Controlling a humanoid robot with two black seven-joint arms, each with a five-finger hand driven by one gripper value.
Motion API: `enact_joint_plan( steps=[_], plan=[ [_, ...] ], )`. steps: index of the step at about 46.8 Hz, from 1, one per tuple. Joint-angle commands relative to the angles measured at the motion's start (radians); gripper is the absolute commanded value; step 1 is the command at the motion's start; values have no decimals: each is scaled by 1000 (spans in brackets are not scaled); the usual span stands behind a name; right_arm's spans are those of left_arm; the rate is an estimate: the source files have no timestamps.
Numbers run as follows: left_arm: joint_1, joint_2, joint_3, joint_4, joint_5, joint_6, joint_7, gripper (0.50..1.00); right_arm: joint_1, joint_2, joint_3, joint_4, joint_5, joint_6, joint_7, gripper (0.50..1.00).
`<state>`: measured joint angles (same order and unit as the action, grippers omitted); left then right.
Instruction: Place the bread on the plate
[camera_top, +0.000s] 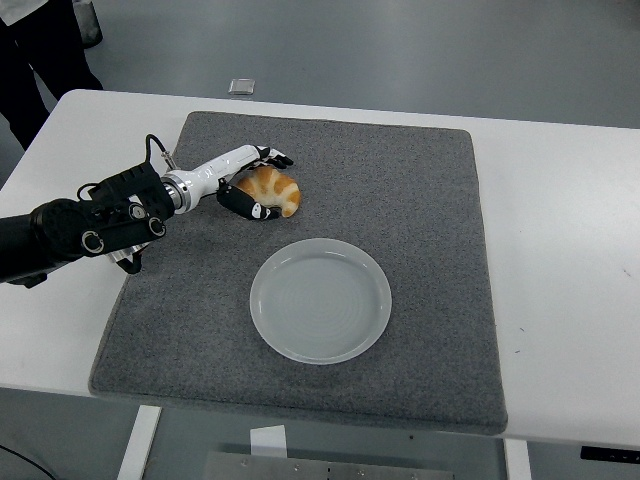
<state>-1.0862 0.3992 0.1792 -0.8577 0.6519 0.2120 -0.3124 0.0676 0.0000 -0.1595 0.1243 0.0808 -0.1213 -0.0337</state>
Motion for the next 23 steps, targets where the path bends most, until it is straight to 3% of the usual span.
enact_joint_plan(
  steps=[1,3,7,17,23],
  plan=[
    [2,1,0,-1,0,0,-2,742,0,0,0,0,0,0,0,952],
    [2,1,2,0,2,0,-7,686,0,0,0,0,1,0,-2,952],
    [2,1,3,-1,2,-2,-19,500,0,0,0,0,1,0,-2,952],
    [-11,10,3,-1,2,-2,-76,500,0,0,0,0,1,0,-2,952],
    [-11,15,0,-1,2,-2,-79,500,0,0,0,0,1,0,-2,952]
  ],
)
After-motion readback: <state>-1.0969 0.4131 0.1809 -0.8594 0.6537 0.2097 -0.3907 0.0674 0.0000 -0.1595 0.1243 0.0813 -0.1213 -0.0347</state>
